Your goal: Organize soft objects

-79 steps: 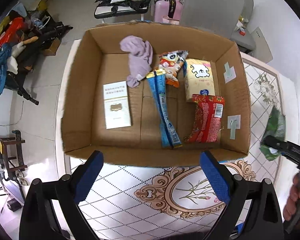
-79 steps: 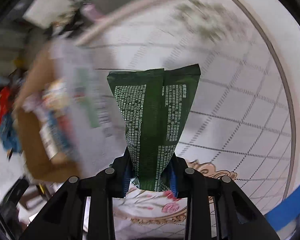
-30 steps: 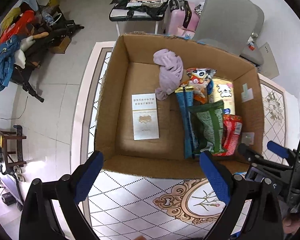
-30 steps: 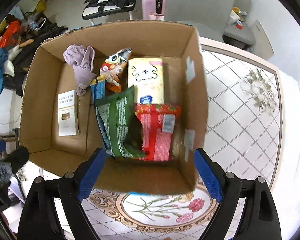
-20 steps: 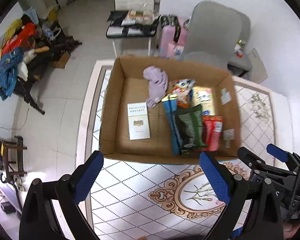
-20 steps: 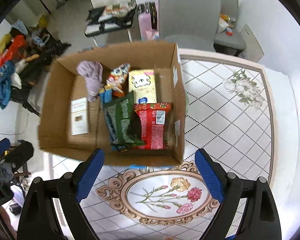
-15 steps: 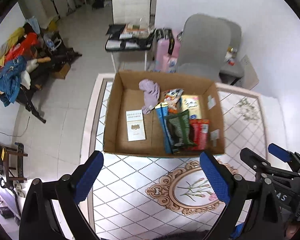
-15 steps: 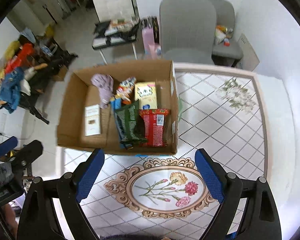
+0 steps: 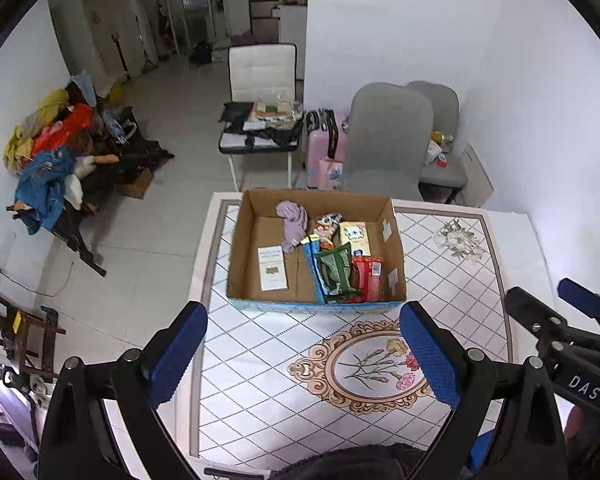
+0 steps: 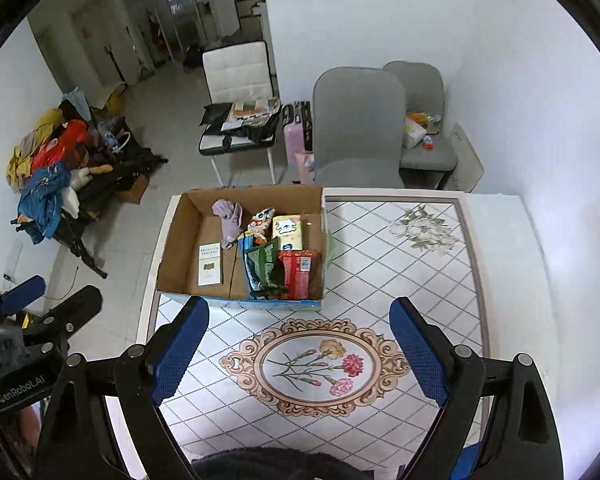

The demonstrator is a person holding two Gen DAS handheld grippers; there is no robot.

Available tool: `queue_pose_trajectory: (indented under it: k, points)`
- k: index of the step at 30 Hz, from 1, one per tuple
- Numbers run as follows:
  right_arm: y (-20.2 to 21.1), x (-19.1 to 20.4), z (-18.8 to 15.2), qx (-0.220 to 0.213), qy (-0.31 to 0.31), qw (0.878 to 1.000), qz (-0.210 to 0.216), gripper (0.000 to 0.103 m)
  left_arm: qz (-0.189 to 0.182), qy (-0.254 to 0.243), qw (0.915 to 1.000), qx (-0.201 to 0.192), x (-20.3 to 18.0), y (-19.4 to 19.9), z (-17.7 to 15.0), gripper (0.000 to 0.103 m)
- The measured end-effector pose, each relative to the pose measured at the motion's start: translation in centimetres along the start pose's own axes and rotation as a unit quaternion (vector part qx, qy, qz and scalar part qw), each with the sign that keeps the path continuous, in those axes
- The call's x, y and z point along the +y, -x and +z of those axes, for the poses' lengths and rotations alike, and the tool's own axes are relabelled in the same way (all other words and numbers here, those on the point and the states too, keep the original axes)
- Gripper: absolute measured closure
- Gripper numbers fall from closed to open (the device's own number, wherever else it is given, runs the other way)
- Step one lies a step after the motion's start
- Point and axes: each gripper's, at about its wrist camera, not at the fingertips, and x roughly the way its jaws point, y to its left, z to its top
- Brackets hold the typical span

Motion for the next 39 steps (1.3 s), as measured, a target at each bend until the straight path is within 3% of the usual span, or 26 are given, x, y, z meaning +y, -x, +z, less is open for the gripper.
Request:
queue_pose_trajectory:
  k: [8,39]
  points:
    - [3.2,-0.9,-0.9,-0.007,-0.006,1.000,-0.011,0.009,0.003,0.005,0.9999,-0.012,-0.2,2.1,-0.6,0.004]
    - [4.8,-0.6,-0.5,-0.036,0.012,0.999,-0.028,0.009,0.004,0.008,0.9999,-0.008,-0.9,2.9,-1.1,0.004]
